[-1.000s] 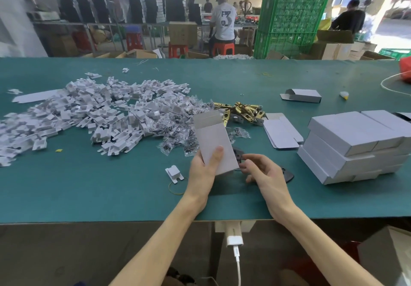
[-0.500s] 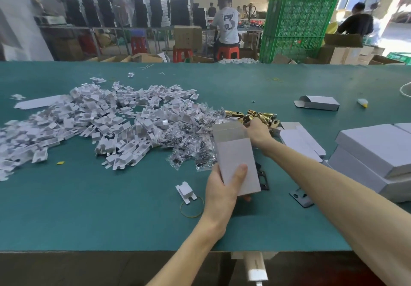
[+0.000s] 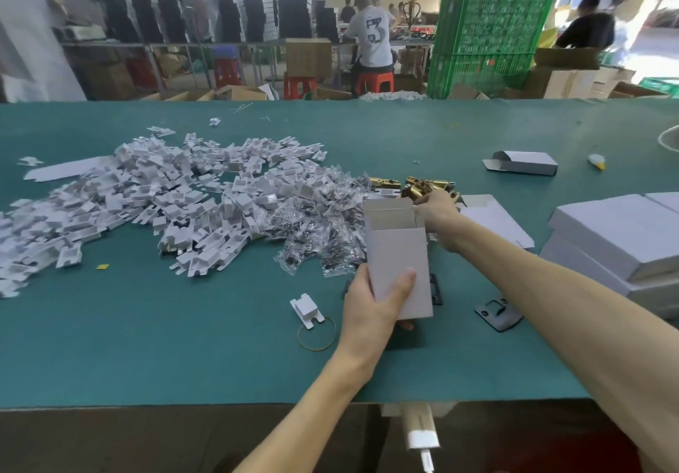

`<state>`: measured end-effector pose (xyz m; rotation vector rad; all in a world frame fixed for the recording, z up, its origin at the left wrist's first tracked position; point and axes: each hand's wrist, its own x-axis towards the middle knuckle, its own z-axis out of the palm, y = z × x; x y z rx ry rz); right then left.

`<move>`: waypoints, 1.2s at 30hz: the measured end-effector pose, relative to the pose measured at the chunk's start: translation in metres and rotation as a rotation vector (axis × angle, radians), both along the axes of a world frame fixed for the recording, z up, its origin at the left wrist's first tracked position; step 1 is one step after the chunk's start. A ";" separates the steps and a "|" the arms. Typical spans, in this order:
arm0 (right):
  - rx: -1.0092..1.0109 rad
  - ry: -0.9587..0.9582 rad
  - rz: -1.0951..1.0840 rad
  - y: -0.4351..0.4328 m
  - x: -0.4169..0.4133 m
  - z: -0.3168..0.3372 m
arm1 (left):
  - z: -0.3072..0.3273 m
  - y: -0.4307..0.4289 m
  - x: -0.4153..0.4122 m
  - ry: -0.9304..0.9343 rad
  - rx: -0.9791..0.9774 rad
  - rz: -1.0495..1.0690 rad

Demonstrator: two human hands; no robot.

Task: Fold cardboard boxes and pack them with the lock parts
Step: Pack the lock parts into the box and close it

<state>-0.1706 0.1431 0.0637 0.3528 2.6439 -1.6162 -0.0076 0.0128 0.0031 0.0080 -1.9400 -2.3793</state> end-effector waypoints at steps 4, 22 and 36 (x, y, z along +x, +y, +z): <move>-0.359 -0.038 0.005 0.010 0.015 0.018 | 0.004 0.001 0.003 -0.002 0.011 0.003; 0.030 0.614 0.218 0.048 0.108 0.106 | 0.005 -0.002 0.004 0.066 -0.011 -0.013; 0.884 0.843 0.417 -0.009 0.148 0.104 | 0.002 -0.002 0.003 0.046 -0.015 -0.031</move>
